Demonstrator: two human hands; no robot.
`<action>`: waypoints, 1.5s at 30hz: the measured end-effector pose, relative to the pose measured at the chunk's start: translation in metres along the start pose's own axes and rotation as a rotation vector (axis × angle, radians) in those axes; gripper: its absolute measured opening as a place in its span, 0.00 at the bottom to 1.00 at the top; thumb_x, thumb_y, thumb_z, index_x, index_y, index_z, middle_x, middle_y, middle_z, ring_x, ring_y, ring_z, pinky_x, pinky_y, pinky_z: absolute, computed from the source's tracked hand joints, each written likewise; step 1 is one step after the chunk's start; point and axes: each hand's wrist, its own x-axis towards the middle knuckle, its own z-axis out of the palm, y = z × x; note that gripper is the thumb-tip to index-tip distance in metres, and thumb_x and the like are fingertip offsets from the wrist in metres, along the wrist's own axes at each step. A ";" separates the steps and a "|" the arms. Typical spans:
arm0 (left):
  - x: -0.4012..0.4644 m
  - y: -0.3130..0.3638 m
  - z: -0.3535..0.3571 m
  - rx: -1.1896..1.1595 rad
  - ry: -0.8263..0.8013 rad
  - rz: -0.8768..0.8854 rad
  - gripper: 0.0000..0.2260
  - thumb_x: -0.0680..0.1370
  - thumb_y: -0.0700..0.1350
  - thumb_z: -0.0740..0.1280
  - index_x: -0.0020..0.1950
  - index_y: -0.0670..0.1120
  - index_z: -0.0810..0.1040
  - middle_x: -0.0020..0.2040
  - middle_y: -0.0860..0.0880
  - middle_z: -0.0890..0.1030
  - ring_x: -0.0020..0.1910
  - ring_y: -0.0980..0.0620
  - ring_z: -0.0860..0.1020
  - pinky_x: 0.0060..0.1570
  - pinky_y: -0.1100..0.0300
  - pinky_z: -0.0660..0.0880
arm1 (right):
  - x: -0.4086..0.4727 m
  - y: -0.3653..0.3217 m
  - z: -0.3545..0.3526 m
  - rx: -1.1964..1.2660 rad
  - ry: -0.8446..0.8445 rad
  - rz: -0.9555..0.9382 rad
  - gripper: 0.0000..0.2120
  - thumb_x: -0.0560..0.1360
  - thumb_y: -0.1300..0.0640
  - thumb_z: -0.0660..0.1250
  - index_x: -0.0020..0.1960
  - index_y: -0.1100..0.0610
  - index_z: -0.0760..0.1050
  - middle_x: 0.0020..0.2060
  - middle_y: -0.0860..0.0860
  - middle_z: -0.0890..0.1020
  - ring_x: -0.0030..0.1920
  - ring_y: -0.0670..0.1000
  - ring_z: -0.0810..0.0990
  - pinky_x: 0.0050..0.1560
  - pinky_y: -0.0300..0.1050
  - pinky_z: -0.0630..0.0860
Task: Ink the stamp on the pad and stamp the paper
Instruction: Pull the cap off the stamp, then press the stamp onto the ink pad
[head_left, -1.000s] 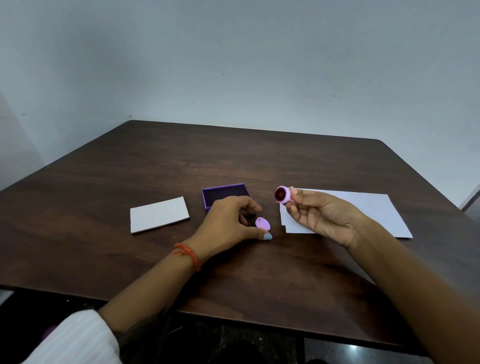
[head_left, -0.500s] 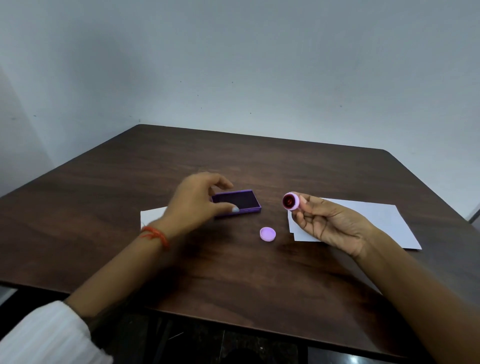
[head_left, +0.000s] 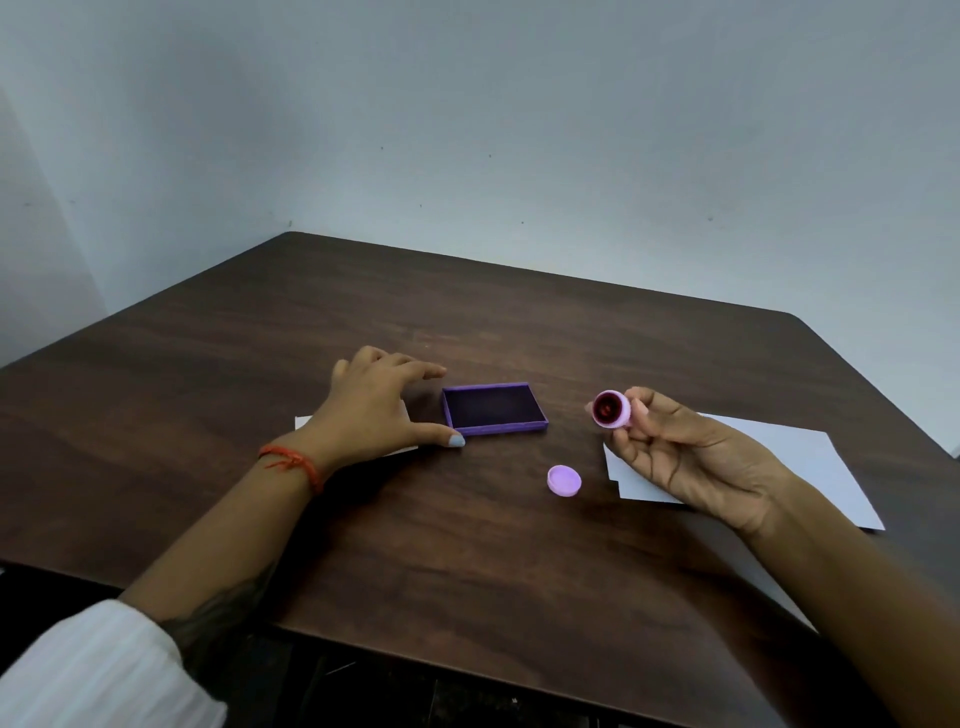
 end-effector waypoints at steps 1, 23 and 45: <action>0.000 0.000 0.001 -0.007 0.001 0.007 0.36 0.61 0.70 0.66 0.66 0.58 0.68 0.66 0.52 0.72 0.65 0.49 0.62 0.52 0.54 0.56 | 0.001 0.001 0.001 -0.018 0.005 -0.012 0.06 0.64 0.65 0.66 0.39 0.59 0.79 0.38 0.53 0.85 0.41 0.47 0.84 0.42 0.38 0.81; 0.001 0.008 0.001 -0.113 -0.048 0.043 0.33 0.62 0.68 0.68 0.64 0.55 0.71 0.58 0.53 0.78 0.58 0.51 0.66 0.51 0.54 0.58 | 0.041 -0.004 0.034 -0.592 -0.045 -0.174 0.12 0.64 0.64 0.71 0.46 0.55 0.82 0.41 0.50 0.87 0.42 0.46 0.83 0.39 0.34 0.79; 0.004 0.012 0.013 -0.090 -0.009 0.102 0.30 0.62 0.71 0.64 0.59 0.57 0.74 0.49 0.56 0.72 0.51 0.55 0.63 0.48 0.55 0.56 | 0.075 0.033 0.069 -1.857 -0.078 -0.707 0.06 0.72 0.60 0.65 0.47 0.54 0.78 0.40 0.51 0.81 0.39 0.47 0.69 0.40 0.40 0.61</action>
